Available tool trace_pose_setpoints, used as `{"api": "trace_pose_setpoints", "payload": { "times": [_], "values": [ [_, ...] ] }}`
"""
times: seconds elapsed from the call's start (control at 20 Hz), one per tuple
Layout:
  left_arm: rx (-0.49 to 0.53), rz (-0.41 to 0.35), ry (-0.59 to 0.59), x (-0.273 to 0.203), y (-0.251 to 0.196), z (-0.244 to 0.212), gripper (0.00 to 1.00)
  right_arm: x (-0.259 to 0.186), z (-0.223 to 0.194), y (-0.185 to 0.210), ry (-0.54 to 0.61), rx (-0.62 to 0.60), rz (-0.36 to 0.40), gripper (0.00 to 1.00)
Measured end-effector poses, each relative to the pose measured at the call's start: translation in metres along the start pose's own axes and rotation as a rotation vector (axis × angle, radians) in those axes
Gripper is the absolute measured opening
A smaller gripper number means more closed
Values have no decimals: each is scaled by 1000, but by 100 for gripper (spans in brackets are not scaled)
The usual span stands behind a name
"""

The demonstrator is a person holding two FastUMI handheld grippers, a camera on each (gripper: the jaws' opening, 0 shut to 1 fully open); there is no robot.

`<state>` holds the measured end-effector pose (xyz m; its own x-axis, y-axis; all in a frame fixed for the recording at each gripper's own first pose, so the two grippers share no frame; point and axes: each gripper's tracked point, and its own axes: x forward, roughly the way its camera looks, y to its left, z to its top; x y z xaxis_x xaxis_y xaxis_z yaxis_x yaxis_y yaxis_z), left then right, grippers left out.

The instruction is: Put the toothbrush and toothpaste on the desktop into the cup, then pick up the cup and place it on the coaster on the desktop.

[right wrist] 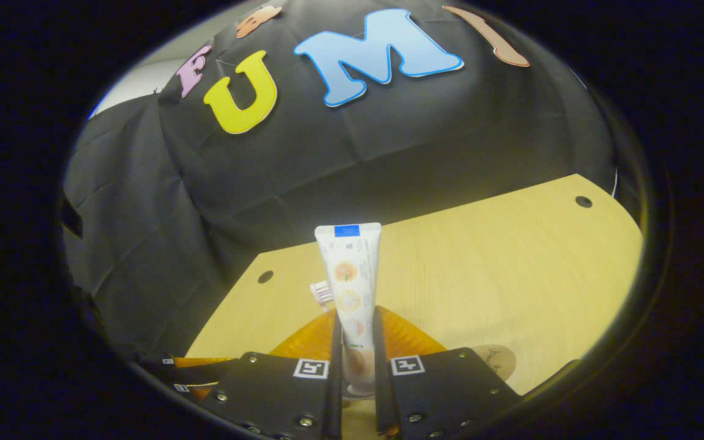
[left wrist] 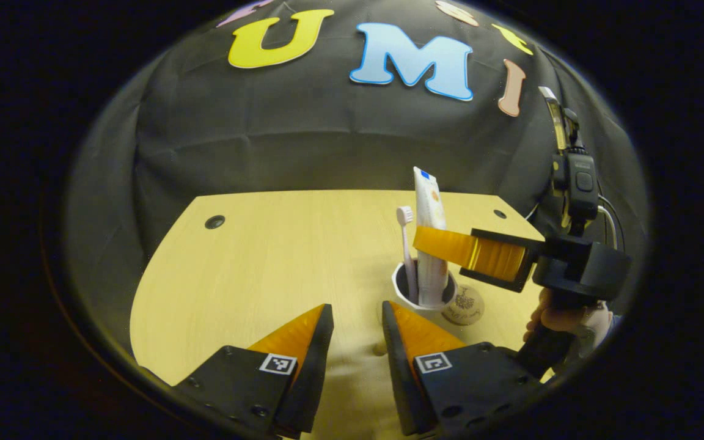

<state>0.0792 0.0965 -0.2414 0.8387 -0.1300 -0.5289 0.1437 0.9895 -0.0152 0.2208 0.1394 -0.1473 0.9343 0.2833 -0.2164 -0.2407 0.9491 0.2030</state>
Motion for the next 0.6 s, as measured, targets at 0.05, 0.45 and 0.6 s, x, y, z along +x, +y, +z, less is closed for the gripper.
{"api": "trace_pose_setpoints", "payload": {
  "times": [0.05,0.45,0.6],
  "values": [
    [9,-6,3,-1,-3,-1,58,-5,0,0,-2,-3,4,22],
    [76,-63,54,6,-20,-5,60,-43,33,7,-90,18,21,52],
    [123,-95,105,7,-29,-12,63,-58,42,0,-109,28,9,52]
  ]
}}
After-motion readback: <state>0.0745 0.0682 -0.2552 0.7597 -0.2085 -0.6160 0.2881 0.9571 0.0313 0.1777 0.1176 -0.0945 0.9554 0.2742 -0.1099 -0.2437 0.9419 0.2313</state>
